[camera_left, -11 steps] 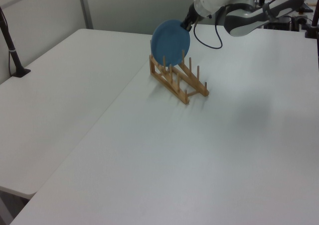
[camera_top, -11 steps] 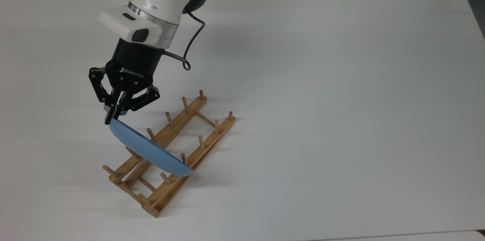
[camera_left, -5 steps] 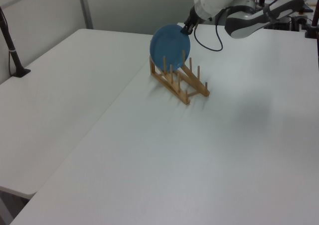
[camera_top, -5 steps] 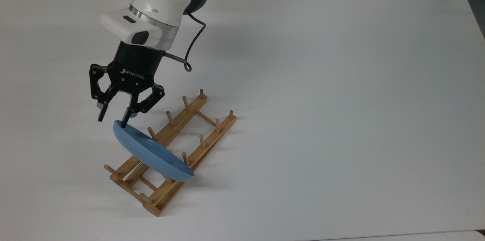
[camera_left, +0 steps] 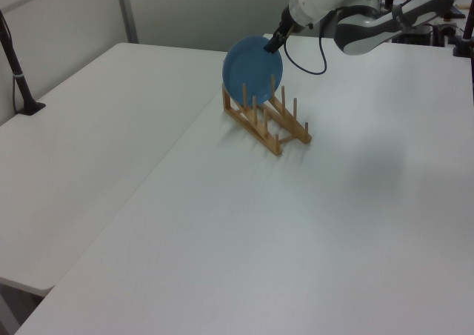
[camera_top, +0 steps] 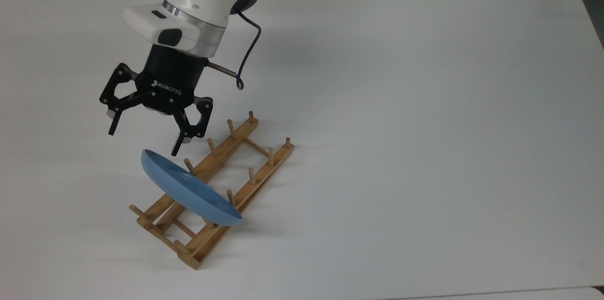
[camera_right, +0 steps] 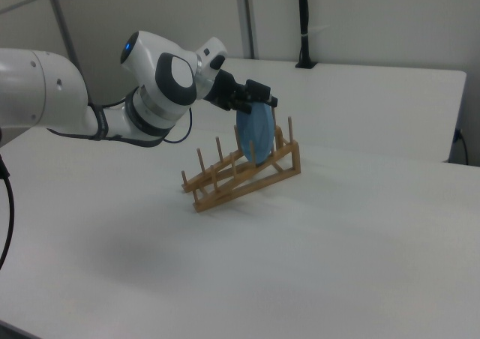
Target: Place plate in plate rack
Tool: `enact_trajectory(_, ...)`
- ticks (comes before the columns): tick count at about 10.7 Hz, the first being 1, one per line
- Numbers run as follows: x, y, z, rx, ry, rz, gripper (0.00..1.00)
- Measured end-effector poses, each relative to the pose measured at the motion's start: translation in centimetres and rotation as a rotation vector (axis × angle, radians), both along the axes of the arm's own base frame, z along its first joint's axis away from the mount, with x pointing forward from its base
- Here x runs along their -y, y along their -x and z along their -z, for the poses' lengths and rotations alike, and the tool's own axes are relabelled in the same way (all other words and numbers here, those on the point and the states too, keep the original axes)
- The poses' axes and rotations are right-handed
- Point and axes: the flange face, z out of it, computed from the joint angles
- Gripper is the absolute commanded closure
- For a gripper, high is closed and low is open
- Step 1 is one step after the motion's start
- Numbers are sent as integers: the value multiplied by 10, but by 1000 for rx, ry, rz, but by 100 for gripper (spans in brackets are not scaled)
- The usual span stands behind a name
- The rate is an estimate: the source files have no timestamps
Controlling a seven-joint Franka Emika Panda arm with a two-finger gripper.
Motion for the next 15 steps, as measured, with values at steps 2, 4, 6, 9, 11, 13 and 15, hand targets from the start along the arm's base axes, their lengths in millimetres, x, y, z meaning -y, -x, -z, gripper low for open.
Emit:
enact_trajectory(2,-10,3,-14,25,-84,55,0)
enact_trajectory(4,-43,13,-21,-80,-230,174,0)
enact_trajectory(6,-83,37,-31,-244,-386,275,0)
enact_trajectory(9,-106,84,-39,-619,-499,235,0)
enact_trajectory(11,-90,104,-51,-725,-537,213,0)
enact_trajectory(13,-73,113,-58,-754,-545,235,0)
enact_trajectory(15,-60,114,-56,-755,-551,253,0)
